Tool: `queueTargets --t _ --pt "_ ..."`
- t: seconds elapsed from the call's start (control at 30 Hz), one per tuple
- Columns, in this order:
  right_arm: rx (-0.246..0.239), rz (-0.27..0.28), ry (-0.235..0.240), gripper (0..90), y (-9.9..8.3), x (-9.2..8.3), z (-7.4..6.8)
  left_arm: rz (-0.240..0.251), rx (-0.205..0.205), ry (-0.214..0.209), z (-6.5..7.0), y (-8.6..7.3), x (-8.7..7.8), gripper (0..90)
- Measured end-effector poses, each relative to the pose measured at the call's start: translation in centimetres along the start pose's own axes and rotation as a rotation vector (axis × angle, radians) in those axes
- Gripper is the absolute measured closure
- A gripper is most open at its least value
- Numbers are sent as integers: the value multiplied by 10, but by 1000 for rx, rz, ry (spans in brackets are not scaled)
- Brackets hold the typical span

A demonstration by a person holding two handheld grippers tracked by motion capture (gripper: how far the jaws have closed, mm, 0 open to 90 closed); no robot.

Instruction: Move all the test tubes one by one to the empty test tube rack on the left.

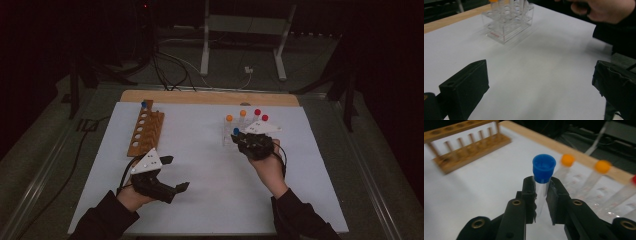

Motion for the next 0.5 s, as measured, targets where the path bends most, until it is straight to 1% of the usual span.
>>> queueTargets --t 0.07,0.2,0.33,0.47,0.5 --pt "-7 -9 25 774 -6 0 -9 1 -1 -17 2 4 2 19" --pt "-12 -20 77 774 -15 1 -28 9 24 -28 5 14 9 20" --pt "-15 -25 131 774 -22 3 -47 32 42 -52 10 26 15 51" --pt "-27 -32 170 774 -26 4 -62 57 54 -64 14 37 24 78" --pt "-27 -34 178 774 -27 5 -66 61 59 -69 16 40 25 102"
Point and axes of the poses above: each handheld gripper's, and its own axes: x roughly forward along the jaws, y roughly out of its top, z roughly to its right, the point moved 7 cm from there along x, roughly forward along the jaws, and after that the axes turned 13 degrees about y, right-handed, at the moved point
